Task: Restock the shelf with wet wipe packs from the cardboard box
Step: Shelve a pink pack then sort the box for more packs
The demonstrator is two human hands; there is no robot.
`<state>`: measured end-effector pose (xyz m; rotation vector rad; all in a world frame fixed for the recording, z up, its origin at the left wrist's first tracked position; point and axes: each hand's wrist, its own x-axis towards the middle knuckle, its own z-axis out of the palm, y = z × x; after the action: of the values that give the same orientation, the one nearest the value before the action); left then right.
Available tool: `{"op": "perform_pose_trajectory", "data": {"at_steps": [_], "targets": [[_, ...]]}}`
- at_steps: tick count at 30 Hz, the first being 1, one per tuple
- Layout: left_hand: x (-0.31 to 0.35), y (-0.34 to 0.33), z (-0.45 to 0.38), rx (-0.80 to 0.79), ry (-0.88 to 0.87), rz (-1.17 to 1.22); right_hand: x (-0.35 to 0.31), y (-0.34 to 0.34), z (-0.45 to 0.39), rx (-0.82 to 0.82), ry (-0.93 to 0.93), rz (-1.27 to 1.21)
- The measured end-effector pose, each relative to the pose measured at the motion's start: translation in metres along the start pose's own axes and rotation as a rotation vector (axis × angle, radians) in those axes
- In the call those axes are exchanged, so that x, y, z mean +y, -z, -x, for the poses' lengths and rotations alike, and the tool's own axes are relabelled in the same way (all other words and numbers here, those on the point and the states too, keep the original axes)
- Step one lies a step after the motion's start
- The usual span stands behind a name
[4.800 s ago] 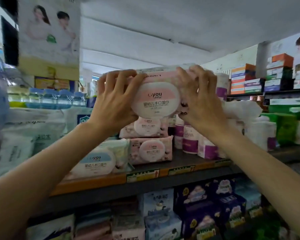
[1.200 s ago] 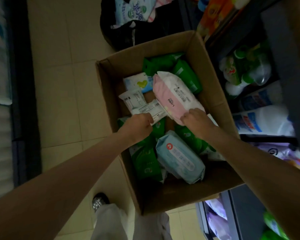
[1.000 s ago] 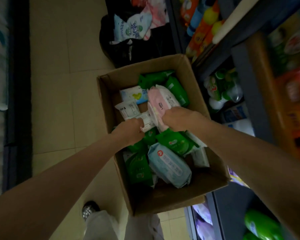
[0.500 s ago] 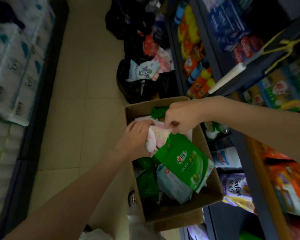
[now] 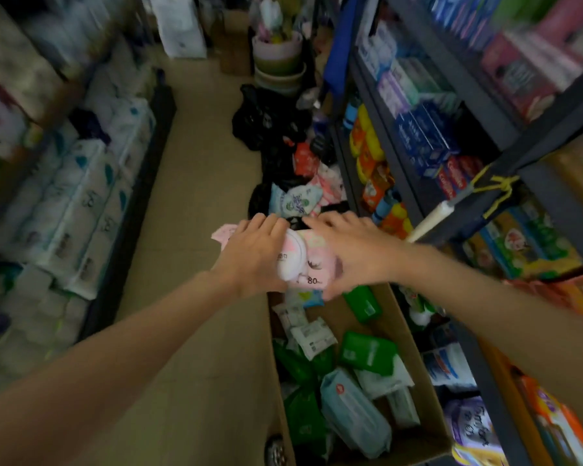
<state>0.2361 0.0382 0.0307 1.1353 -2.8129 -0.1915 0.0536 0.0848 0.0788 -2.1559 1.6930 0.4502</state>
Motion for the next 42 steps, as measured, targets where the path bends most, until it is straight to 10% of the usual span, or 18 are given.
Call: {"op": "perform_pose_trajectory", "data": {"at_steps": [15,29,42], "targets": [[-0.180,0.219,0.232,0.619,0.229,-0.256,-0.292,0.192,-0.031,1.012,0.554,0.506],[-0.231,0.434,0.521,0.897,0.660,-0.986,-0.571,0.337,0.000,1.676,1.111,0.331],[-0.262,0.515,0.643,0.644,1.182,-1.345,-0.806,0.407,-0.049,1.583,1.496,0.137]]}}
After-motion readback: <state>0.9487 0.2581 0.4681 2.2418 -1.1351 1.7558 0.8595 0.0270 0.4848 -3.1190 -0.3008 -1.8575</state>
